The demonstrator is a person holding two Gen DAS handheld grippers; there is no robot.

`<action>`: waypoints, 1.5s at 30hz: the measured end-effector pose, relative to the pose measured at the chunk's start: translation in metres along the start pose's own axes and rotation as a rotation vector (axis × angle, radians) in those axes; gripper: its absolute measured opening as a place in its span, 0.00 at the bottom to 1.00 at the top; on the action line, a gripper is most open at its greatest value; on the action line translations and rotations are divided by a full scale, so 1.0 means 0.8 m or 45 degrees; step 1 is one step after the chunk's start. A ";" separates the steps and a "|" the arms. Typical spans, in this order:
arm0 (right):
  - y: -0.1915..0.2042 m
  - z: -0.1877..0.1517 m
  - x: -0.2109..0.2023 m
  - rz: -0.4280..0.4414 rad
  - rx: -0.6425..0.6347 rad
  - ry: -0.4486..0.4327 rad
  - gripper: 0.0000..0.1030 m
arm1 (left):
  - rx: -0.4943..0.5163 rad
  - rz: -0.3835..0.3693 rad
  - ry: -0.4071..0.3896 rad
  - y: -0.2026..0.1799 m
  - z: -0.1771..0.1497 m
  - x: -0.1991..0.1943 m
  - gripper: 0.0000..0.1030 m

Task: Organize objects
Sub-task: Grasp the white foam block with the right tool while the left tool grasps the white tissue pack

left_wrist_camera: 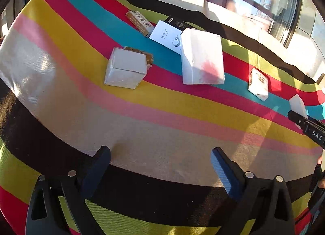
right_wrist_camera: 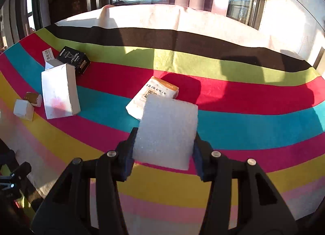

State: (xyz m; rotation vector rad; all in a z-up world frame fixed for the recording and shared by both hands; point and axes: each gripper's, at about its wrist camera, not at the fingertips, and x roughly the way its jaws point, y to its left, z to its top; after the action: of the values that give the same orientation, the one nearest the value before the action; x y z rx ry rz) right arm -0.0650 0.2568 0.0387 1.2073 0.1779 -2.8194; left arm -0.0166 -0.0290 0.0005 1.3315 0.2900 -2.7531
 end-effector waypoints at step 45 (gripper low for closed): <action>-0.068 -0.086 -0.017 0.011 0.087 0.109 0.53 | 0.437 0.066 -0.100 -0.091 -0.062 -0.055 0.51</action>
State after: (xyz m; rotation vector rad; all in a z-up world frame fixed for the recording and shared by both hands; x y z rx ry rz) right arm -0.0125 0.3200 0.0056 1.3408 0.0818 -2.7896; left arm 0.0385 0.0513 0.0148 1.2667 -0.2303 -2.8937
